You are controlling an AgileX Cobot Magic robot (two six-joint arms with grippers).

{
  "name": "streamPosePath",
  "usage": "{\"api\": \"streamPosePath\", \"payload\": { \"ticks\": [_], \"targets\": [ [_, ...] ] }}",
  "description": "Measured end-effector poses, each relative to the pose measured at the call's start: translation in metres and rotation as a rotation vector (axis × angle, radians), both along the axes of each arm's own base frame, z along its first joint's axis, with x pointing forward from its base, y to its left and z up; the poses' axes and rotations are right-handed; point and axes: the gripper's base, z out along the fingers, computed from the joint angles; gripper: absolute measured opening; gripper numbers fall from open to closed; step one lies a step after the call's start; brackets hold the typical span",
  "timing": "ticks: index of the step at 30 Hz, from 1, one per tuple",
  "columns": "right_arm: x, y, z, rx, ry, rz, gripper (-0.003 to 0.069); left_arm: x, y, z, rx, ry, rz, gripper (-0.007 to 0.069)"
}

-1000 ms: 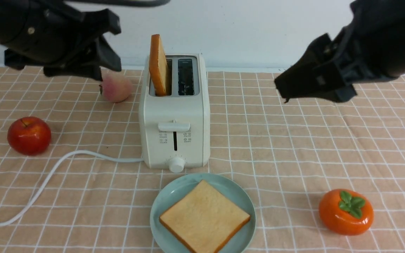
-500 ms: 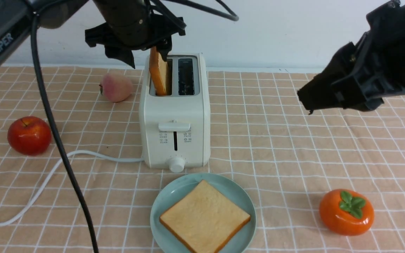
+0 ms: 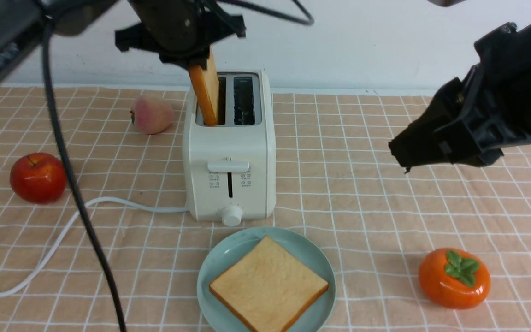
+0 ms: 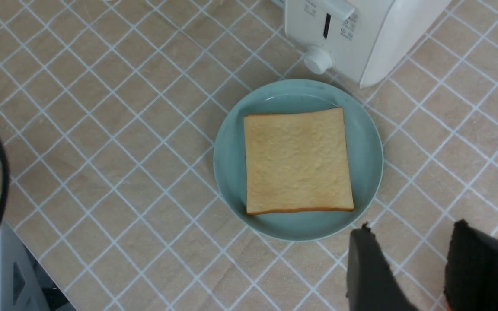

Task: Take toasted bread from bread machine on light coffee tablecloth place on plate.
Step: 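Reach for a toast slice standing in the toaster with the left gripper, then place the slice of bread on the plate with the left gripper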

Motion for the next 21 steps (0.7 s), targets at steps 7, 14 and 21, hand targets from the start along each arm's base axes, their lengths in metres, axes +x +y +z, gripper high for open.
{"api": "streamPosePath", "payload": {
  "ticks": [7, 14, 21],
  "targets": [
    [0.0, 0.0, 0.0, -0.002, -0.001, -0.001, 0.0265, -0.104, 0.04, 0.108, -0.029, -0.155, -0.051, 0.0085],
    [0.0, -0.001, 0.0, -0.008, -0.005, -0.003, 0.0264, -0.182, 0.033, 0.123, -0.205, -0.142, -0.425, 0.0085],
    [0.001, -0.001, 0.0, -0.017, -0.011, -0.007, 0.0264, -0.158, 0.006, 0.016, -0.199, 0.127, -0.623, 0.0085]
  ]
}}
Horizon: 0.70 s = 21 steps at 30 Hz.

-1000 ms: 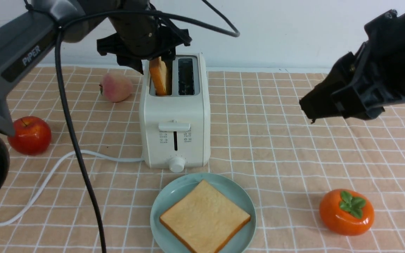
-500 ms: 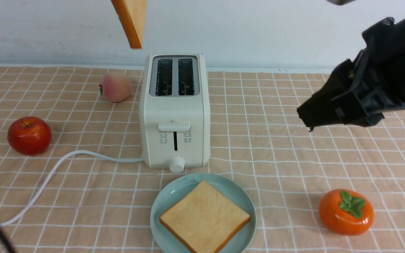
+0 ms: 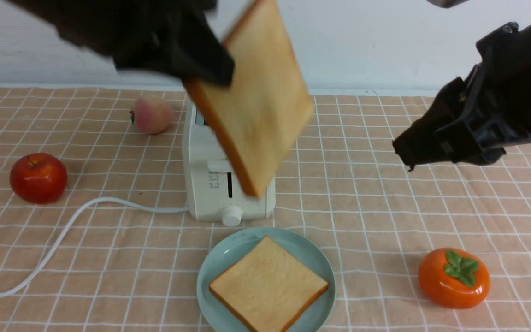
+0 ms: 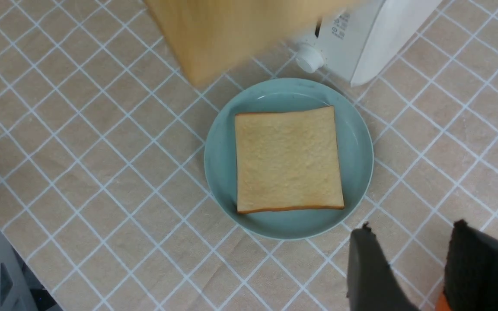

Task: Take toasted bread from bread machine on light coffee tablecloth place on plate.
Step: 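Place the slice of bread on the plate with the left gripper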

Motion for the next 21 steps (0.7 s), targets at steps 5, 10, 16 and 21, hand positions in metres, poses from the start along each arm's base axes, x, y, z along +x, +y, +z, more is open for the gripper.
{"api": "streamPosePath", "payload": {
  "ticks": [5, 10, 16, 21],
  "targets": [
    [0.0, 0.0, 0.0, 0.001, -0.004, -0.002, 0.0264, 0.027, -0.018, -0.107, 0.047, 0.192, -0.114, 0.0085],
    [0.0, 0.0, 0.0, 0.001, -0.004, -0.002, 0.0264, 0.05, -0.03, -0.16, -0.002, 0.262, -0.067, 0.0085],
    [0.0, 0.0, 0.0, 0.001, -0.004, -0.002, 0.0264, 0.067, -0.033, -0.198, 0.016, 0.408, 0.086, 0.0098],
    [0.0, 0.0, 0.0, 0.001, -0.004, -0.002, 0.0264, 0.071, -0.025, -0.21, 0.119, 0.433, 0.175, 0.03]
  ]
}}
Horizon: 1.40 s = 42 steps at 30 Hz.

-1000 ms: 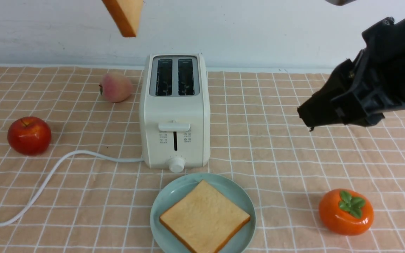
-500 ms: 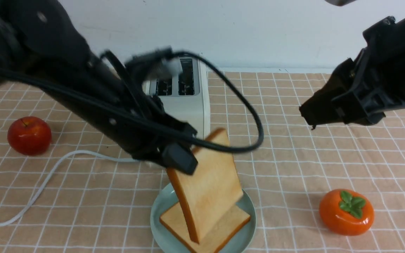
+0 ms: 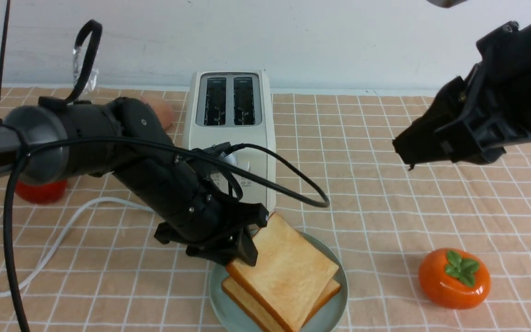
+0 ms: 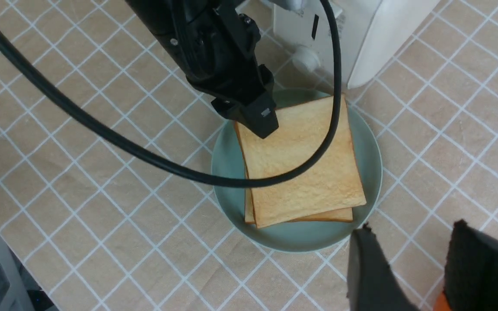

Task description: Take toasted bread from bread machine on light coffee tablecloth place on plate.

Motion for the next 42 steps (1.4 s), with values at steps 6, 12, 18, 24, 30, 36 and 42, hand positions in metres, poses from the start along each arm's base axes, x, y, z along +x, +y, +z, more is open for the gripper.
{"api": "streamPosePath", "payload": {
  "ticks": [6, 12, 18, 24, 30, 36, 42],
  "targets": [
    [0.0, 0.0, 0.0, 0.0, 0.001, 0.0, 0.0264, 0.003, 0.01, 0.032, 0.116, -0.051, 0.019, 0.0594],
    [0.003, -0.001, 0.0, 0.006, -0.006, -0.041, 0.0263, -0.011, 0.036, 0.111, 0.287, -0.148, 0.086, 0.0644],
    [0.025, -0.006, 0.002, 0.056, -0.088, -0.28, 0.0208, -0.055, 0.067, 0.182, 0.346, -0.319, 0.158, 0.0446],
    [0.045, -0.038, 0.009, -0.001, -0.231, -0.616, 0.0027, -0.125, 0.097, 0.225, 0.286, -0.473, 0.206, 0.002],
    [0.026, -0.08, 0.021, -0.01, -0.338, -0.78, -0.002, -0.183, 0.126, 0.206, 0.298, -0.51, 0.299, -0.0014],
    [-0.022, -0.09, -0.023, 0.078, -0.341, -0.645, -0.002, -0.222, 0.149, 0.156, 0.246, -0.56, 0.468, -0.0014],
    [-0.061, -0.094, -0.128, 0.175, -0.332, -0.533, -0.0019, -0.24, 0.154, 0.101, 0.097, -0.584, 0.601, -0.0014]
  ]
}}
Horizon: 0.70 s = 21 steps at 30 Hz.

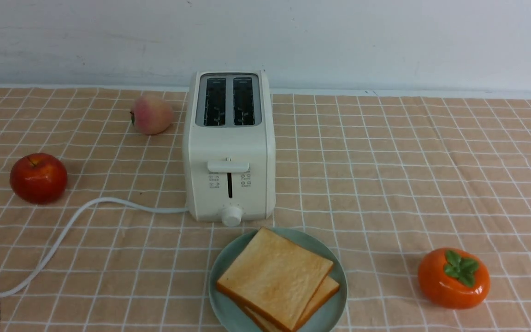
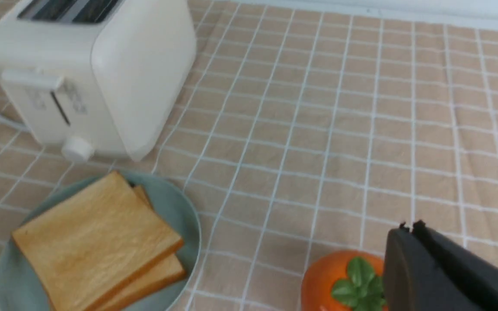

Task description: Take toasted bread from bread machine on light coffee tablecloth place on plate.

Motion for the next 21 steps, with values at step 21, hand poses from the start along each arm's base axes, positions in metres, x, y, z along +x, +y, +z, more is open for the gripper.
{"api": "streamPosePath", "payload": {
  "ticks": [21],
  "targets": [
    [-0.031, -0.004, -0.088, -0.027, -0.128, 0.135, -0.0008, -0.002, 0.0, -0.026, -0.017, 0.008, -0.003, -0.0014]
  ]
}}
